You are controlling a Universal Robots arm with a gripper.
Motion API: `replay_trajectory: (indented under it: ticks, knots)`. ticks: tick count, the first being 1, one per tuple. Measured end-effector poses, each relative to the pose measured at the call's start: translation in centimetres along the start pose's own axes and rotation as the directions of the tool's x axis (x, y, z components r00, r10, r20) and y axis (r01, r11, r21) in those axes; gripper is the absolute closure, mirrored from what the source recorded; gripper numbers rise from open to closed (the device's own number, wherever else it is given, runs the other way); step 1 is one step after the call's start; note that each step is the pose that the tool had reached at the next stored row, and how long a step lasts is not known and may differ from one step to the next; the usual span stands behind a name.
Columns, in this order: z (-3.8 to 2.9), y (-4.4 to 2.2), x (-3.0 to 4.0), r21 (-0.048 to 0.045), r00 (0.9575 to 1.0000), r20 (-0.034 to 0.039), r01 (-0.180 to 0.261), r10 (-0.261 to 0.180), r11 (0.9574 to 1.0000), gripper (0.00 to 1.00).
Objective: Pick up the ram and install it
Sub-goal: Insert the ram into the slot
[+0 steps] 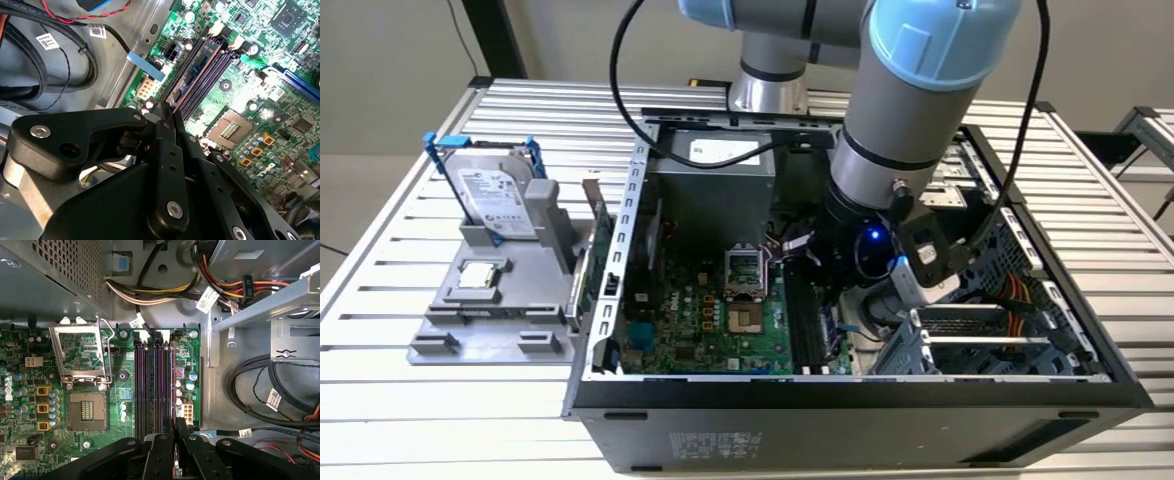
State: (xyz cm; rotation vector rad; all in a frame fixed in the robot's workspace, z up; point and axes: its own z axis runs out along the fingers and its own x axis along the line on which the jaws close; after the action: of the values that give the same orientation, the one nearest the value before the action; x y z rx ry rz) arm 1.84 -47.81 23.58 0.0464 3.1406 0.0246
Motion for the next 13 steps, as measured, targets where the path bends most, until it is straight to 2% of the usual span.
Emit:
replay_trajectory:
  ticks: [13]
  knots:
    - [0.67,-0.02,0.02,0.0021,1.0000,0.0000,0.002,-0.002,1.0000,1.00]
